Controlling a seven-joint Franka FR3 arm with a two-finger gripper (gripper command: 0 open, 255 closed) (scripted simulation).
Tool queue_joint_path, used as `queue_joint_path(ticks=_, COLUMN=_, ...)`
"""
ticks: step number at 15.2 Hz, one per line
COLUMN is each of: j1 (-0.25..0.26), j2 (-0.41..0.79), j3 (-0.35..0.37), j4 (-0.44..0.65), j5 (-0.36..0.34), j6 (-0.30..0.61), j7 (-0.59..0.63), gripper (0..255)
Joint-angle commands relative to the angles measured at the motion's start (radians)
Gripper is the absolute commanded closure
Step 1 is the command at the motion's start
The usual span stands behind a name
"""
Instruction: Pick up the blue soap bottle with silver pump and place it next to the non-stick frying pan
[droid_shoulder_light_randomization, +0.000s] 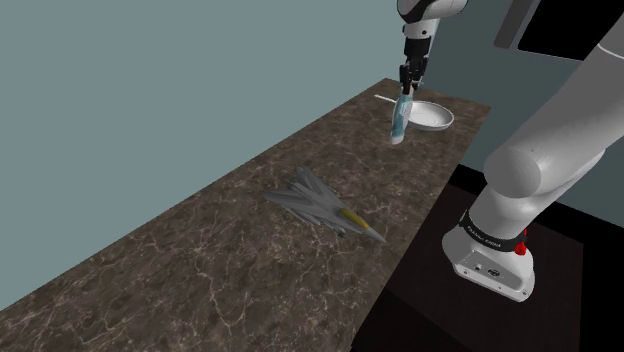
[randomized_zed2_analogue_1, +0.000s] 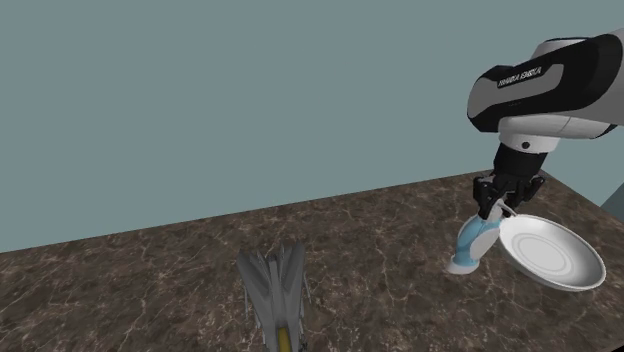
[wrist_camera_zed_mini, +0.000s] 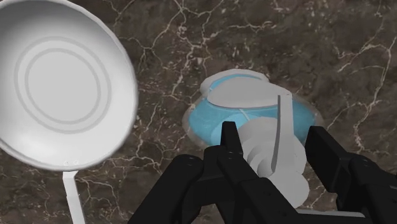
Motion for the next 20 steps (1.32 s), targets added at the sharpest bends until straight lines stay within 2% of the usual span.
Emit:
queue_joint_path(ticks=1, j1=0.000, j2=0.001, j3=0.000, j4=-0.004, j5=0.000, j6=0.006, j7=0.000, gripper=255)
queue_joint_path(ticks=6, j1=0.000, j2=0.001, j3=0.000, j4=-0.004, j5=0.000, j6=0.006, j7=0.000, gripper=255)
queue_joint_path(ticks=7, j1=0.000, j2=0.001, j3=0.000, j4=-0.004, j5=0.000, j6=0.006, j7=0.000, gripper=0)
queue_joint_path(ticks=12, j1=0.000, j2=0.001, j3=0.000, j4=-0.004, j5=0.000, j6=0.006, j7=0.000, gripper=0)
queue_joint_path(ticks=16, j1=0.005, j2=-0.018, j3=0.007, j4=0.105, j5=0.002, j6=-0.122, j7=0.000, gripper=0)
queue_joint_path(ticks=20, j1=0.005, j2=-0.018, j3=0.007, j4=0.105, j5=0.002, j6=-0.122, j7=0.000, gripper=0)
